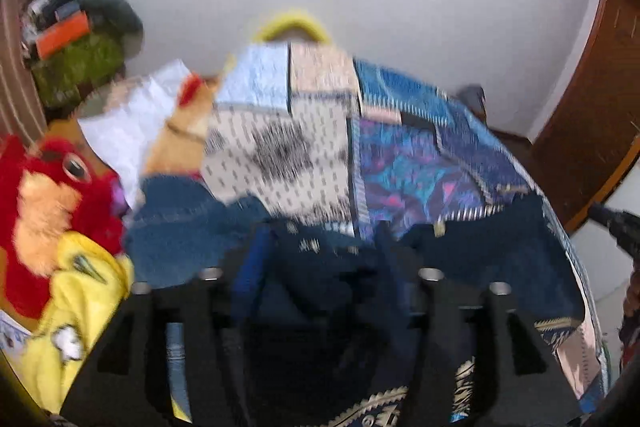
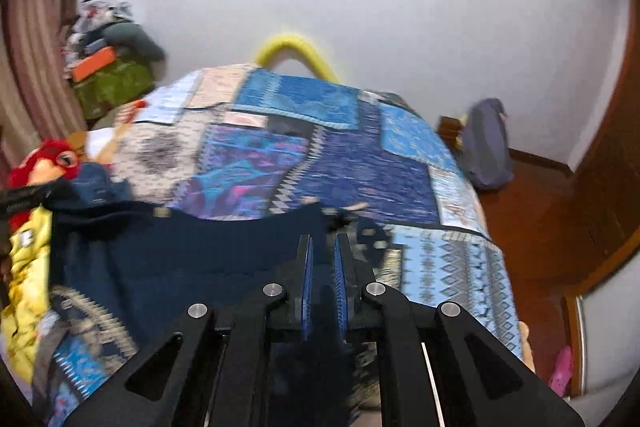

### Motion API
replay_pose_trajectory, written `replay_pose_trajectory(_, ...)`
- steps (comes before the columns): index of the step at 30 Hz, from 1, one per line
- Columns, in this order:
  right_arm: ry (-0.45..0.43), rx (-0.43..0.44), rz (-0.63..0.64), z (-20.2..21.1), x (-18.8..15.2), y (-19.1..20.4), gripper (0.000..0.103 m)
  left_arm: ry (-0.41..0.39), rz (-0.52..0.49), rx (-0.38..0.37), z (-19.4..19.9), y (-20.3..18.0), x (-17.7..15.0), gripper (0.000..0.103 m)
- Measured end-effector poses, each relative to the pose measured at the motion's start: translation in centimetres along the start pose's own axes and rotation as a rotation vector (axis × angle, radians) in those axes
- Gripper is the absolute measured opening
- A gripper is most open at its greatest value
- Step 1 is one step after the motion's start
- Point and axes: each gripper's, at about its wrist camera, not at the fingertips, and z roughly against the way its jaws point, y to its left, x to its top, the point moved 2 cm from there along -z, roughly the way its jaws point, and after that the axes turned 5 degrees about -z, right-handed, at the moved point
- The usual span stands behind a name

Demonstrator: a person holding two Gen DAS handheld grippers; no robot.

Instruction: Fold large clothes

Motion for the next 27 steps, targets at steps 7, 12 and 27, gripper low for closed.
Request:
replay_pose_trajectory(7,0.071,0.186,0.024,0.6,-1.7,6.6,0.007,0.015,-0.081,-0.034,1.5,-2.8,-1.0,0.069)
replay_pose_trajectory(12,0.184,0.195,0.128,-2.4,-5.1,10.8,0.007,0.156,-0.15,-0.124,-2.0,-6.0,-5.6,0.069)
replay_pose_trajectory(27,0.221,-0.02,0.253,-5.1,-10.6,6.9,0.007,0.241,-0.283,0.012,-5.4,-6.0,-13.6,0.073)
